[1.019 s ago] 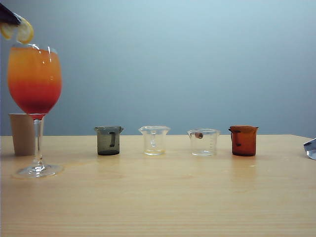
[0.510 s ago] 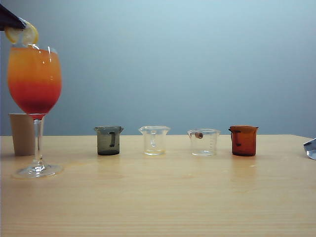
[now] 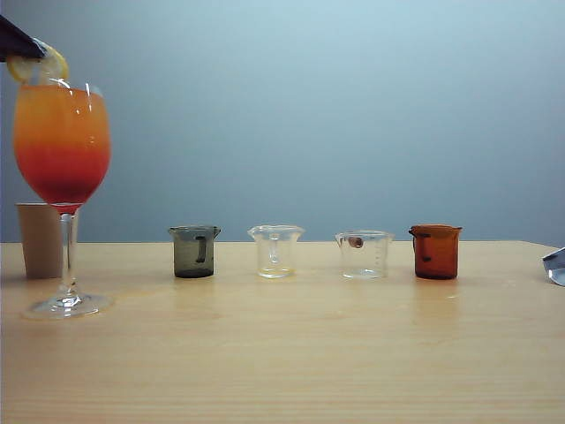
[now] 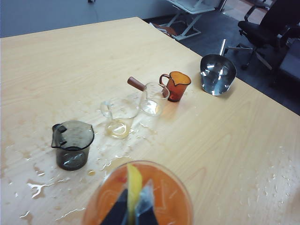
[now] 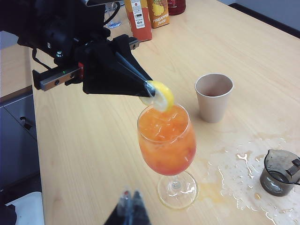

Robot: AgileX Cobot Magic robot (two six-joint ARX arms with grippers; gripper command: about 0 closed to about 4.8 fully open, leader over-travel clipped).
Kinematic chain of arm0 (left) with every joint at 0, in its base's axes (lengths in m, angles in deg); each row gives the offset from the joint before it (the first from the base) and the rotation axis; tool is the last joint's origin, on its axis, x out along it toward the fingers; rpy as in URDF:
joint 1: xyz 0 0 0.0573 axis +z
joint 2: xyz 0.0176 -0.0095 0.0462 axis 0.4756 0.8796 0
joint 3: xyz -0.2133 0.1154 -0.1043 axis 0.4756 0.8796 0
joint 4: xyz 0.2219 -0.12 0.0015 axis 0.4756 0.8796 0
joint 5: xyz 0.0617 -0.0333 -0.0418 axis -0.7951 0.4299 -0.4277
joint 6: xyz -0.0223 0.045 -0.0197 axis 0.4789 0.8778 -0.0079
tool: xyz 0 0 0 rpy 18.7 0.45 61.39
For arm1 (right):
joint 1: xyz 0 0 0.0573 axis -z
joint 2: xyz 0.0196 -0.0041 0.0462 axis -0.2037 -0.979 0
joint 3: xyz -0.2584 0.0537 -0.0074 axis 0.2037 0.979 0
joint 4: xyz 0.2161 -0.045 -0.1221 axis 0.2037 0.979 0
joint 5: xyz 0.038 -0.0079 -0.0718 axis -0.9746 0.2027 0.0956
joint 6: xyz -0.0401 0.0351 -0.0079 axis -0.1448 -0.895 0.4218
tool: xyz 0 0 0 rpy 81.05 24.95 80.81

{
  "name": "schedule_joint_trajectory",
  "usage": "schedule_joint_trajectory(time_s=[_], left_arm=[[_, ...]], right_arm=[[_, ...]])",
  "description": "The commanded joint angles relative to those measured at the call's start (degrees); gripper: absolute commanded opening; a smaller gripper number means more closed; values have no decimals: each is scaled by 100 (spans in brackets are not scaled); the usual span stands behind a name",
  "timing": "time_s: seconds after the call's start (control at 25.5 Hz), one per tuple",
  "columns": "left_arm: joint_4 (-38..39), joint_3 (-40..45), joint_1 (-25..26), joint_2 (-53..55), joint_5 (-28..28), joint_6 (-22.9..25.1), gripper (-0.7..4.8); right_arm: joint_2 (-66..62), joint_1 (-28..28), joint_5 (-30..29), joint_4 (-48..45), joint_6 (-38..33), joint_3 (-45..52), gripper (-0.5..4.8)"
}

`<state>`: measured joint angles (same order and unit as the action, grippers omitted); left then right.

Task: Pick up the lemon slice from the paper cup on the left and carefully insert it into the rim of the goblet.

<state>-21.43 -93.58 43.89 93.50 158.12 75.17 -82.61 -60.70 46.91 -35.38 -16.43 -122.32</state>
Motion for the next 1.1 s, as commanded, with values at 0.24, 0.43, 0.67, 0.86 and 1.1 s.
schedule_joint_trajectory(time_s=[0.24, 0.43, 0.67, 0.86, 1.1], left_arm=[[118, -13, 0, 13, 59, 385, -6], [101, -13, 7, 7, 61, 380, -6], [129, -15, 7, -92, 55, 380, -6], [247, -15, 13, -138, -28, 380, -6], [356, -15, 11, -170, -264, 382, -6]], right_arm=[[26, -4, -13, -98, -7, -22, -5], [26, -2, -13, -98, -7, -22, -5], [26, -2, -11, -96, -4, -22, -5], [26, -2, -11, -50, -2, -17, -5], [26, 0, -7, 44, -2, -7, -5]])
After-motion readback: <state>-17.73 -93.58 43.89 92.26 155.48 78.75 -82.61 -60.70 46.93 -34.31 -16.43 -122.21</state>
